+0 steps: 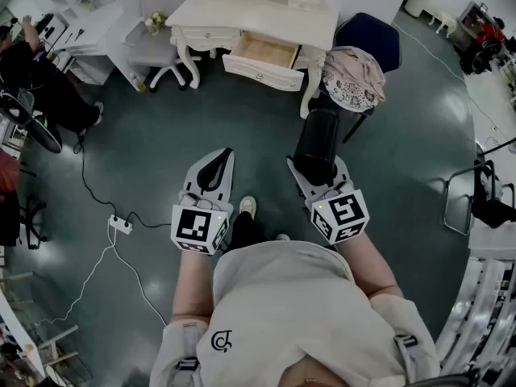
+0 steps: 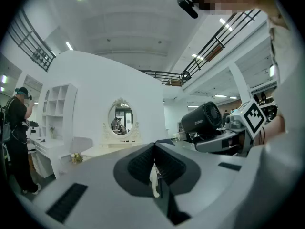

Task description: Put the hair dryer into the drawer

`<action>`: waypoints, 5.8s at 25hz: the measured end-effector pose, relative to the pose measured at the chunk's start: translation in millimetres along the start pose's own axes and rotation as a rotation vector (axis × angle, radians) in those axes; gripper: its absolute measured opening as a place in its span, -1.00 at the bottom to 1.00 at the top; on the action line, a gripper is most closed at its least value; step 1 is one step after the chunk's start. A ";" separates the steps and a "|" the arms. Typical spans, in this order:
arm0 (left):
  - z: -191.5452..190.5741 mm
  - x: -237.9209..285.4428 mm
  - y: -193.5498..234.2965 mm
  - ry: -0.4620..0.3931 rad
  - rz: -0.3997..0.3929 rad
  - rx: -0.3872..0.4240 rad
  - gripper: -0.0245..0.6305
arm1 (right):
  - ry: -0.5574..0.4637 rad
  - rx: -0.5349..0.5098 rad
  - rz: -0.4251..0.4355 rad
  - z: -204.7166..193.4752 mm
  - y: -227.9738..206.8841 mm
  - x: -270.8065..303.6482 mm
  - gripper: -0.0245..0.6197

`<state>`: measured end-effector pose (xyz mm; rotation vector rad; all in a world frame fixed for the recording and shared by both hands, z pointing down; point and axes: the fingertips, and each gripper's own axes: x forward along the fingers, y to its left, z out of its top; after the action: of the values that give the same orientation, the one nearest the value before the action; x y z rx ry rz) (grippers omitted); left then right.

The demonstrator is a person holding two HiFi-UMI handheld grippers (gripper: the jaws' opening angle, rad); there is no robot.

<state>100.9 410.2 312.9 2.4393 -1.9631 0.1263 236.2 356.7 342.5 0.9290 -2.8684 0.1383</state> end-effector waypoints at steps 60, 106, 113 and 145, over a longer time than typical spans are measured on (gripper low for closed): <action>-10.6 420.3 271.5 0.031 -0.090 -0.005 -0.88 | 0.080 0.016 -0.083 27.4 -271.9 413.3 -0.22; -161.3 601.3 386.4 0.215 -0.386 -0.223 -0.88 | 0.914 -0.121 0.286 -303.0 -317.1 638.9 -0.22; -181.6 599.7 386.8 0.245 -0.385 -0.245 -0.88 | 1.004 -0.101 0.284 -338.3 -320.9 642.5 -0.20; -152.4 592.6 419.3 0.233 -0.310 -0.137 -0.88 | 0.840 -0.172 0.030 -212.4 -336.1 645.6 -0.67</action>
<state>-191.3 -249.1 486.4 2.4718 -1.4365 0.2492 -66.0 -260.7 662.4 0.5933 -2.0755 0.2166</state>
